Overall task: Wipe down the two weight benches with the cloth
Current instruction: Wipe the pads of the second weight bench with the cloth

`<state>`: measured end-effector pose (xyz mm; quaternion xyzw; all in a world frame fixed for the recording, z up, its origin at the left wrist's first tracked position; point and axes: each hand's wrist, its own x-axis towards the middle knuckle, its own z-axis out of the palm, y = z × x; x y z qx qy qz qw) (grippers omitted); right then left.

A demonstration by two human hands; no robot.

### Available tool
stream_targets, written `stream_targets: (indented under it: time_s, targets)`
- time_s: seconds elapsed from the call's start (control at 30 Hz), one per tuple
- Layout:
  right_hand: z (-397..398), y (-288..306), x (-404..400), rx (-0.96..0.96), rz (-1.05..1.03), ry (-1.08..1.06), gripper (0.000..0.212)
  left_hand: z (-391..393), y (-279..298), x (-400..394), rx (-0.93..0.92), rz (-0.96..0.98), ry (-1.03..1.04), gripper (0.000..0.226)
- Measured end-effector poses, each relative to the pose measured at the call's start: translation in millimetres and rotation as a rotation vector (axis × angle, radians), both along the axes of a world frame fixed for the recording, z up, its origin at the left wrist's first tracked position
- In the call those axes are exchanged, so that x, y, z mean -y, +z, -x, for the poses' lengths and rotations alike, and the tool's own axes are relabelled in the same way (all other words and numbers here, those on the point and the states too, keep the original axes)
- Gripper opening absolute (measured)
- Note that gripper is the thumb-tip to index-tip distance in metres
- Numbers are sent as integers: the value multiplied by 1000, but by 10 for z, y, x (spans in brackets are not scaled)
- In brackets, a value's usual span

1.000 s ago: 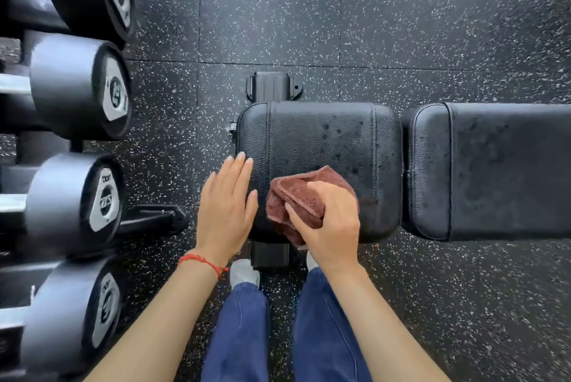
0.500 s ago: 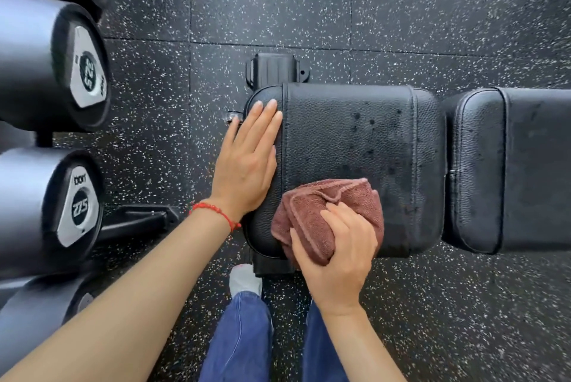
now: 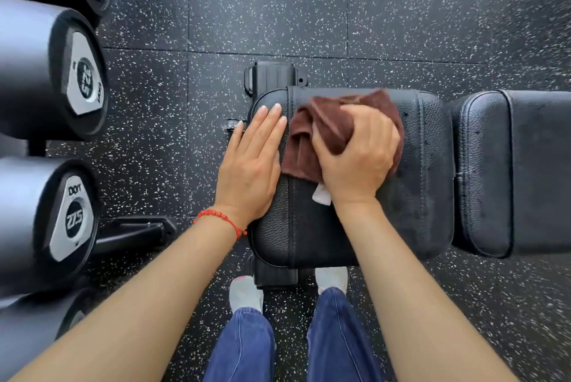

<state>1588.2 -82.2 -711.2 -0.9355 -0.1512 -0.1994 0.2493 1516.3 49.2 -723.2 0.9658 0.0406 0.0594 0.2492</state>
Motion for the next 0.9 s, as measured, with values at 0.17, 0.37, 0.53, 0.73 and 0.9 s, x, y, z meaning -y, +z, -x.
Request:
stream_targets:
  time_s: [0.17, 0.37, 0.53, 0.73, 0.9]
  targets:
    - [93, 26, 36, -82, -15, -24, 36, 19, 50, 25, -41, -72, 10, 44]
    - [801, 55, 526, -136, -53, 89, 29, 97, 168, 190, -141, -64, 84, 47]
    - [1153, 26, 915, -156, -16, 157, 31, 227, 235, 453, -169, -46, 115, 52]
    - [656, 19, 851, -88, -34, 146, 37, 206, 124, 656, -163, -144, 130, 51]
    - [-15, 42, 721, -88, -66, 41, 38, 213, 106, 652, -143, -170, 136, 50]
